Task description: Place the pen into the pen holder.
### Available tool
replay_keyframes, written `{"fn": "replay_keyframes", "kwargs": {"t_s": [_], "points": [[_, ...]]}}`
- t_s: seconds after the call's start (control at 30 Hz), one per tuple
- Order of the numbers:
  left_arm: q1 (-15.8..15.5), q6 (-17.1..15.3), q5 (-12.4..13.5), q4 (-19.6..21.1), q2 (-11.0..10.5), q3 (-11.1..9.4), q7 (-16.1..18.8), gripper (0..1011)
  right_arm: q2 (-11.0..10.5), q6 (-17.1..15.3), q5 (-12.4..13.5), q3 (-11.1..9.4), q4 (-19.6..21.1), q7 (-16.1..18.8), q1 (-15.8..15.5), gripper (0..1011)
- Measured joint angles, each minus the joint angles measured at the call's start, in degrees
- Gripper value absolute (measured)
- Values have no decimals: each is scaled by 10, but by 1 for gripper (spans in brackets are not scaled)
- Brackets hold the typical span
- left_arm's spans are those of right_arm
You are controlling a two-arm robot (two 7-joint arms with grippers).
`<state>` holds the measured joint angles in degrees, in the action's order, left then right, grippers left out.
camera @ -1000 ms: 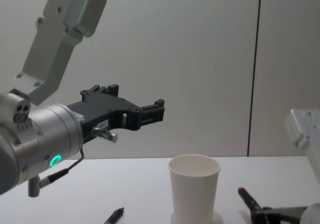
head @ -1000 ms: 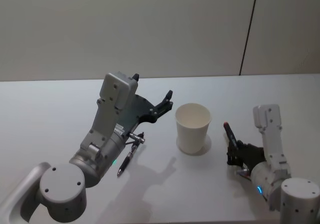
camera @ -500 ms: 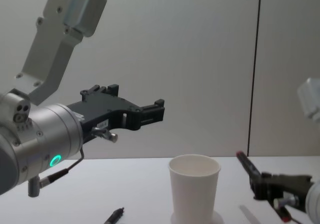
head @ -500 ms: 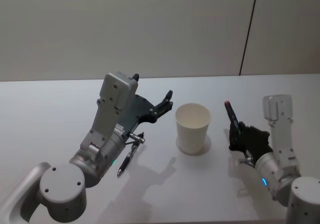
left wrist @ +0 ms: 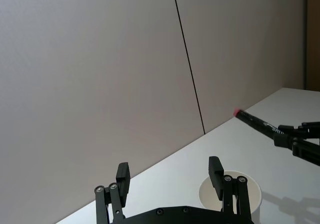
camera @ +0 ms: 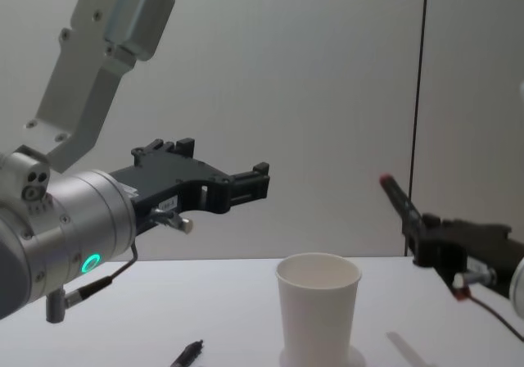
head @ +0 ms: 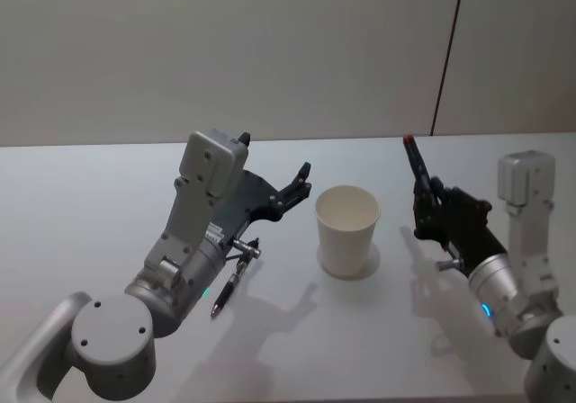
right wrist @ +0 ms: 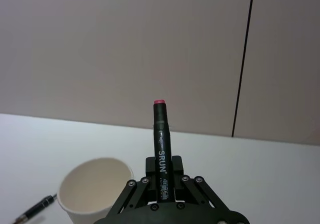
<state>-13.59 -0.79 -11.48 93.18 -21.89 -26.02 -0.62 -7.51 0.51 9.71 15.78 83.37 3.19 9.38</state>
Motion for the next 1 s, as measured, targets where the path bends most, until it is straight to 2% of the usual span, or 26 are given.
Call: {"fn": "replay_keyframes", "kwargs": {"t_s": [0.03,0.43,0.67,1.0], "points": [[0,0,0,0,0,0,0,1000,0,0,0,0,0,0,0,172],[0,0,0,0,0,0,0,999,0,119,11,-6,-23,69,20,171],[0,0,0,0,0,0,0,1000,13,197,16,-5,-84,126,56,172],[0,0,0,0,0,0,0,999,37,265,4,2,-184,167,112,172]]}}
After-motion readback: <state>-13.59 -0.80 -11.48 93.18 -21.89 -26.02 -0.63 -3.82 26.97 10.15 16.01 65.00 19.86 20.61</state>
